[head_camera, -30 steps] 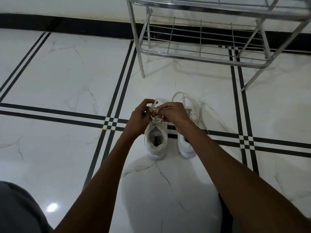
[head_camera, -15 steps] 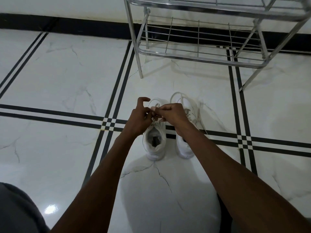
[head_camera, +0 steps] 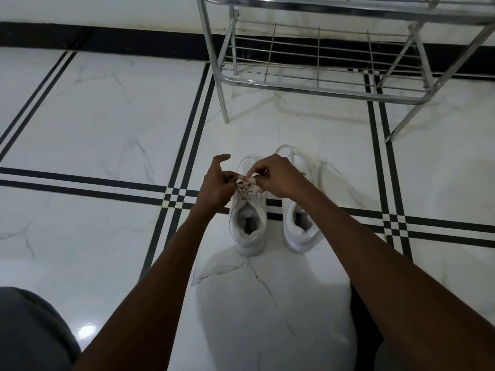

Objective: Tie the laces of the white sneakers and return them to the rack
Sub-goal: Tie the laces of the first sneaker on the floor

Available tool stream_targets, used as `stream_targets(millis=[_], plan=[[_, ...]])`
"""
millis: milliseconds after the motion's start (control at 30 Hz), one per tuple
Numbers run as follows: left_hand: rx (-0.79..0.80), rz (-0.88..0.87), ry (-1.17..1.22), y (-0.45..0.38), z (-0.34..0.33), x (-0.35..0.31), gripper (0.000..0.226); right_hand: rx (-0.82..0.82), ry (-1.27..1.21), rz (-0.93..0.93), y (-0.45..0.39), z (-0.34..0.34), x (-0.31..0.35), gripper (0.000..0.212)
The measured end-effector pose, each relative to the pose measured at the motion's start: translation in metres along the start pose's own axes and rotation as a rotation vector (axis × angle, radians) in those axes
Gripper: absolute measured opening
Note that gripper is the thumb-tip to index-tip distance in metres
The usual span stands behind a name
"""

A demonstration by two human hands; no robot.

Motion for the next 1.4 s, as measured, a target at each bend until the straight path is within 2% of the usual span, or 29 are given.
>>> stream_targets(millis=[100,267,400,500,600,700,800,867,967,1133,1400], plan=[[-0.016,-0.046,-0.047,0.001,0.001,-0.004,0.053,-0.024,0.174,0.074,-0.001,-0.005,0.007,0.011],[-0.029,-0.069,0.017,0.006,0.003,-0.006,0.04,-0.253,0.238,0.069,0.005,-0.006,0.003,0.007],[0.041,-0.078,0.027,0.004,-0.005,-0.01,0.039,-0.381,-0.046,-0.014,0.007,0.002,-0.007,0.006],[0.062,-0.096,-0.061,0.003,-0.011,-0.014,0.044,-0.362,-0.176,-0.053,0.007,0.002,-0.009,0.006],[-0.029,-0.149,-0.239,0.002,-0.007,-0.02,0.026,-0.354,-0.207,-0.08,0.01,0.005,-0.012,0.009],[-0.118,-0.228,-0.359,0.003,0.003,-0.024,0.02,-0.347,-0.224,-0.134,0.015,0.01,-0.018,0.01],[-0.201,-0.283,-0.489,0.01,0.014,-0.027,0.02,-0.374,-0.145,-0.226,0.018,0.023,-0.033,0.012],[-0.232,-0.235,-0.568,0.014,0.028,-0.015,0.015,-0.424,-0.051,-0.341,0.024,0.042,-0.055,0.012],[-0.203,-0.145,-0.615,0.024,0.042,0.013,0.017,-0.441,0.089,-0.462,0.041,0.06,-0.079,0.025],[-0.237,-0.162,-0.629,0.037,0.038,0.017,0.013,-0.45,0.174,-0.405,0.043,0.054,-0.07,0.017],[-0.299,-0.127,-0.616,0.046,0.04,0.024,0.019,-0.485,0.354,-0.305,0.044,0.046,-0.058,0.011]])
Point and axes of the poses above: each hand's wrist, its own y-axis away from the middle knuckle, its own z-axis out of the back of the hand, x = y × z, the point moved 7 cm from there along -y, towards the middle knuckle, and after that the axes turned 7 degrees about -y, right-handed, at the moved point
